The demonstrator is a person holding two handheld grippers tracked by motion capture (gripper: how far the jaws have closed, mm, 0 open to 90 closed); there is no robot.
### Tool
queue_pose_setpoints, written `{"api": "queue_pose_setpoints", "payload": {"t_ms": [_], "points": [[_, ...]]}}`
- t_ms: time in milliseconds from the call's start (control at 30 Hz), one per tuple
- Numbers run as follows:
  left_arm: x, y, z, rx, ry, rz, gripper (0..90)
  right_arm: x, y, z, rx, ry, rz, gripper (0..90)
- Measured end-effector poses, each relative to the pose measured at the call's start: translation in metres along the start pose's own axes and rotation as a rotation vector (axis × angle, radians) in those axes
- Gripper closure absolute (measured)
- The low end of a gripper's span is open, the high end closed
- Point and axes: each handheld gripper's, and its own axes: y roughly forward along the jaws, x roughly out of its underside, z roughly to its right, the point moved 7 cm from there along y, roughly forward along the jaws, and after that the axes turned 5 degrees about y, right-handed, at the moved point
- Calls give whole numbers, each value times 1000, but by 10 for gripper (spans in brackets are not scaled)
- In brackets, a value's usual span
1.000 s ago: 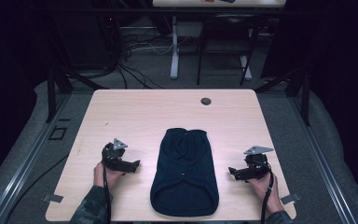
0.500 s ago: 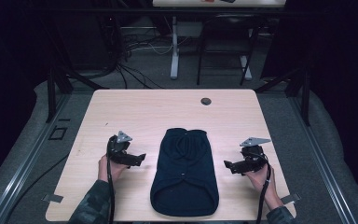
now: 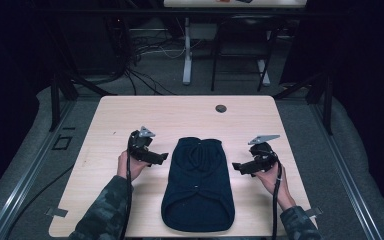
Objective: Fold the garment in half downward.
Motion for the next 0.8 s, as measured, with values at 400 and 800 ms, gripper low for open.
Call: {"api": "queue_pose_setpoints", "payload": {"t_ms": [400,800], "points": [[-29,24,1,42,-8,-5,24,-34,21,-6,-28,-29,-21,135],[-48,63,9,44,36,-76,79,-57,51,-6,-54,-16,-59,350]]}}
